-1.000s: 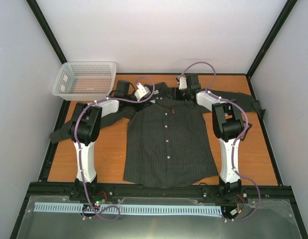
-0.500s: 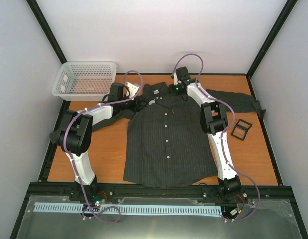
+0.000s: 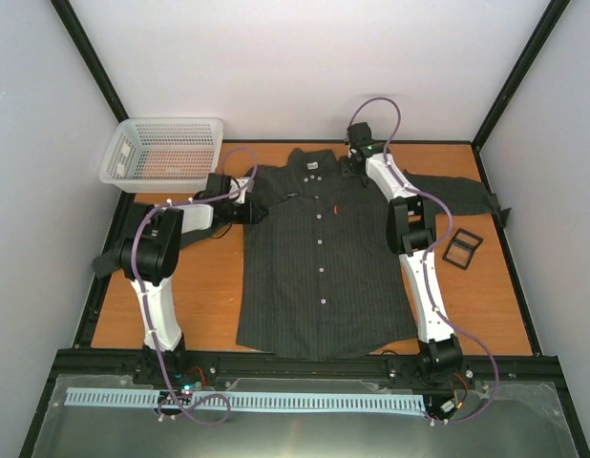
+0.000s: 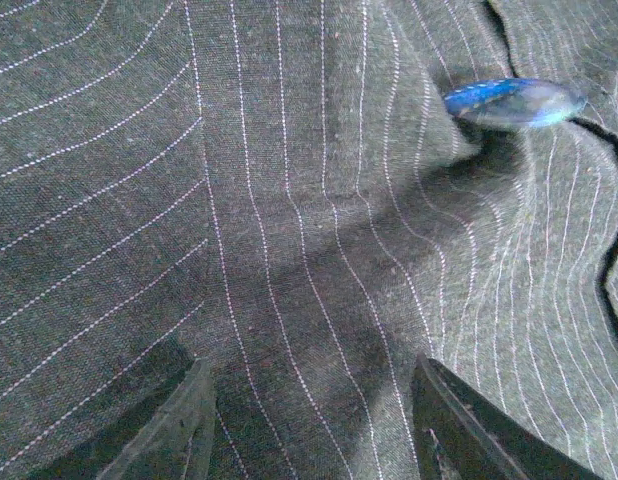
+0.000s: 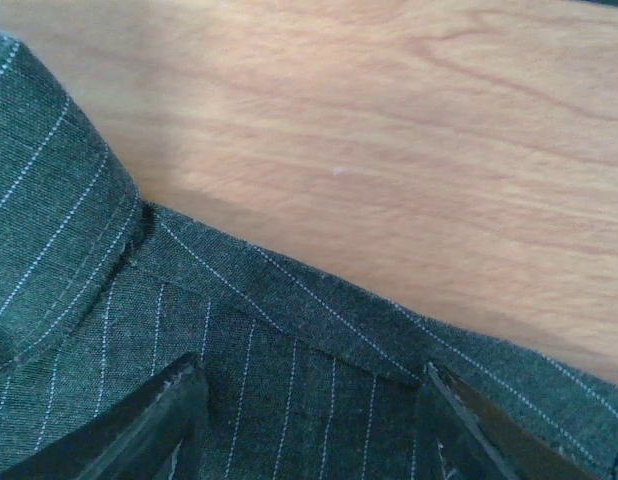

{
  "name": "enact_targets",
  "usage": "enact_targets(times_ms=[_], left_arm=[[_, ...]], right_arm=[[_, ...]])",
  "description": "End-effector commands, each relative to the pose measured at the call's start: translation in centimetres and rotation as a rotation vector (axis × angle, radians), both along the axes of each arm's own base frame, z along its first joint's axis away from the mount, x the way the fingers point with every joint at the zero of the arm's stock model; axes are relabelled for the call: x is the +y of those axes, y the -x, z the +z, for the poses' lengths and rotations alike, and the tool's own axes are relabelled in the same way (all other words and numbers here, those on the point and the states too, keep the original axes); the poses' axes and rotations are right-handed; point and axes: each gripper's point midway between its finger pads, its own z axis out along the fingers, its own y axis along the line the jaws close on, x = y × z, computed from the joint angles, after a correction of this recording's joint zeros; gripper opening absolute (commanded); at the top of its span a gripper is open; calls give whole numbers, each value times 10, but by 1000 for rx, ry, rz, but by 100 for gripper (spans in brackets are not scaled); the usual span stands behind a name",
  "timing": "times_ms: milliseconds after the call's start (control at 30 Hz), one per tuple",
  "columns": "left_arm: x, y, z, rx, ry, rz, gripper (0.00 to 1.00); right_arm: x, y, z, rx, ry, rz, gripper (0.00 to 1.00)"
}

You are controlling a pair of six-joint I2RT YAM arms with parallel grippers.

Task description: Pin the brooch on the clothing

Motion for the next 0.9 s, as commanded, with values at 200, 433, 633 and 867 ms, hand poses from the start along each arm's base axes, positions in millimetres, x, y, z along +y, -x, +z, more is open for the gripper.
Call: enact_targets(times_ms=[200, 433, 633, 867], left_arm=[[29, 3, -9, 64, -80, 94, 58], [5, -37, 64, -106, 29, 30, 60], [-24, -80, 90, -175, 100, -20, 59], [-45, -118, 64, -139, 136, -57, 57]], right_arm=[[-47, -34, 1, -67, -31, -118, 56], [-23, -35, 98, -191, -145, -32, 64], [25, 16, 108, -46, -301, 79, 75], [45, 81, 92, 91, -329, 130, 83]])
